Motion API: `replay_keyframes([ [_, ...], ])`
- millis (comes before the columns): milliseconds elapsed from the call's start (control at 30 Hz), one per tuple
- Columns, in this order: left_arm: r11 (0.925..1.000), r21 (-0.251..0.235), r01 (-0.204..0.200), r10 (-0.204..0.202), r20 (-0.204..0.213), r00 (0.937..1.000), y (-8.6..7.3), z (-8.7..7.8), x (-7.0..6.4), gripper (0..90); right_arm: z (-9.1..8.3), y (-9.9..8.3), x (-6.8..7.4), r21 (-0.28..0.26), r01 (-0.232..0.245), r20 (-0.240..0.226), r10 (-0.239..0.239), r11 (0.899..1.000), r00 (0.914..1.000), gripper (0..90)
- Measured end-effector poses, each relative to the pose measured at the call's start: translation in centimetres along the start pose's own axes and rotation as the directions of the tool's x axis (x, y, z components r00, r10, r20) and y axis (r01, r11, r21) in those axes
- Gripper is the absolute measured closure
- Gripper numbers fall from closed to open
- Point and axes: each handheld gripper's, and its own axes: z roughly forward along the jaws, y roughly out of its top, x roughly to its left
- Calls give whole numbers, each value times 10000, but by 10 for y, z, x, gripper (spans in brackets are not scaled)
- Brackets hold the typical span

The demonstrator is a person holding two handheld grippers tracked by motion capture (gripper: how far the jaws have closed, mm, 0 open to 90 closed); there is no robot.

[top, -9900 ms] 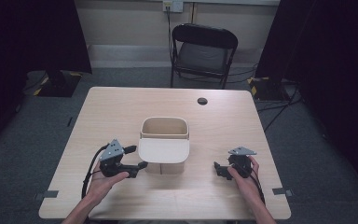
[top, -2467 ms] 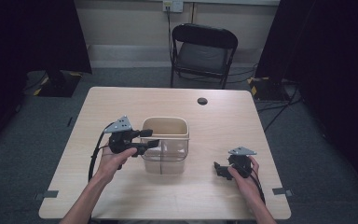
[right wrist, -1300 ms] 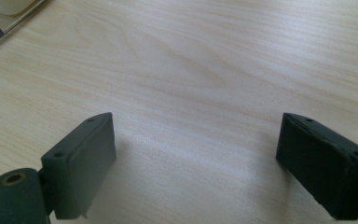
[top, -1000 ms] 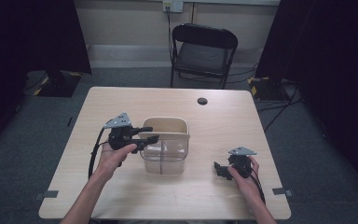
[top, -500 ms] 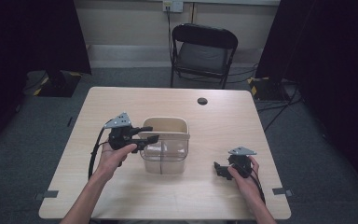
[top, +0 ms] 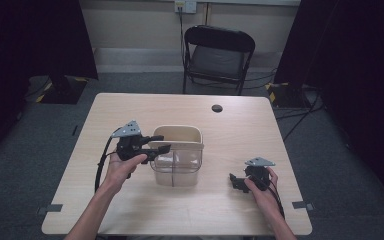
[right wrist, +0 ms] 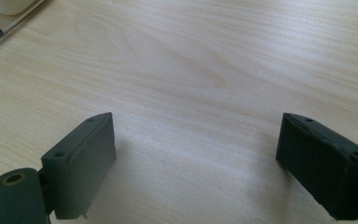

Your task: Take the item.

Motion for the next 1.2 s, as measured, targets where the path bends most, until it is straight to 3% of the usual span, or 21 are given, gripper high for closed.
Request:
replay_keyframes([
  [1200,9999,-74,73,-72,32,10000,0,1,1,492,0,0,0,-3,-7,10,7,10000,10000,111],
])
